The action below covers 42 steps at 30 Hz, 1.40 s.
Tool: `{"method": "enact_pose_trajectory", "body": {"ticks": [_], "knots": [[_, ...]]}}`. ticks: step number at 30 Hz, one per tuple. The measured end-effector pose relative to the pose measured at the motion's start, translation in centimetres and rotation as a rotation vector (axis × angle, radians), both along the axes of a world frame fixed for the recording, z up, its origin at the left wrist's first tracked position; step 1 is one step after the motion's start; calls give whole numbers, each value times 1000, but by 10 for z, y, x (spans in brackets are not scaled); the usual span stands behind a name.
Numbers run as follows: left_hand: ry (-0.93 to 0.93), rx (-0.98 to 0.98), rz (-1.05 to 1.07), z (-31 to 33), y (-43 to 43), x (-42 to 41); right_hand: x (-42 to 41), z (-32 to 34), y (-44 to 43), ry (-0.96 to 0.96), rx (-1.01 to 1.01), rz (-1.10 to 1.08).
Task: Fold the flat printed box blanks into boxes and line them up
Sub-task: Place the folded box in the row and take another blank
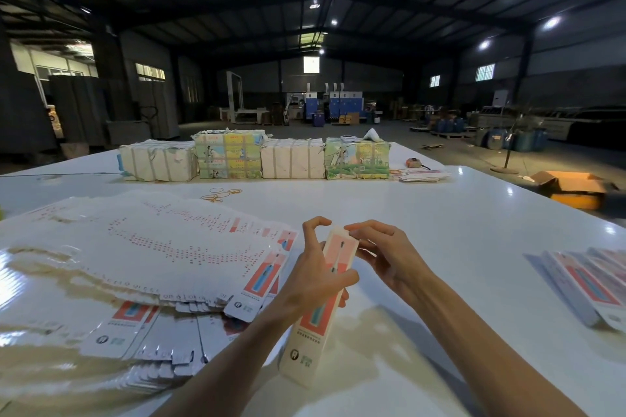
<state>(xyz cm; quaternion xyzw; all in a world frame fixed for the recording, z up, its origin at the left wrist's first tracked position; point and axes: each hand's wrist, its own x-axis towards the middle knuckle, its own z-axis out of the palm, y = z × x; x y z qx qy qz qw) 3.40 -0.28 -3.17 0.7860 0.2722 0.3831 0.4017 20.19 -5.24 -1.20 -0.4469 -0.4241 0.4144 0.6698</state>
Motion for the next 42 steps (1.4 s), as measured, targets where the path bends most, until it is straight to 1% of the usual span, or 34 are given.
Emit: {"method": "enact_pose_trajectory", "body": {"ticks": [4, 6, 9, 11, 13, 15, 20, 24, 26, 28, 31, 33, 35, 36, 39, 41, 42], "knots": [[-2, -7, -6, 0, 1, 0, -3, 5, -3, -93, 18, -28], [9, -21, 24, -1, 3, 0, -5, 7, -5, -100, 22, -16], [-61, -88, 33, -4, 8, -2, -11, 4, -8, -102, 18, 37], [-126, -120, 14, -5, 10, -3, -17, -3, -8, -210, 26, 3], [-192, -137, -12, -5, 10, -3, -21, -9, -6, -338, 44, -90], [-201, -122, -18, -5, 9, -5, -24, -11, -5, -391, 63, -149], [-124, -105, 1, -3, 7, -10, -24, -11, -4, -360, 69, -171], [-102, -127, 0, -4, 7, -9, -21, -13, -1, -346, 61, -156], [-130, -188, 3, -5, 11, -6, -21, -15, 0, -339, 58, -148], [-201, -314, -31, -10, 16, -2, -23, -19, 2, -332, 49, -158], [-220, -470, -49, -18, 27, 5, -26, -23, 4, -337, -15, -192], [-223, -497, 55, -20, 31, 7, -25, -25, 6, -435, -89, -218], [-261, -528, 138, -21, 34, 5, -26, -23, 5, -610, -153, -233], [-302, -556, 142, -21, 35, 3, -29, -20, 4, -703, -187, -227], [-513, -706, 148, -16, 37, 4, -39, -12, -4, -995, -292, -140], [-570, -735, 208, -13, 40, 5, -49, -11, -11, -1192, -307, -100], [-596, -763, 194, -12, 40, 5, -55, -13, -14, -1283, -285, -110]]}}
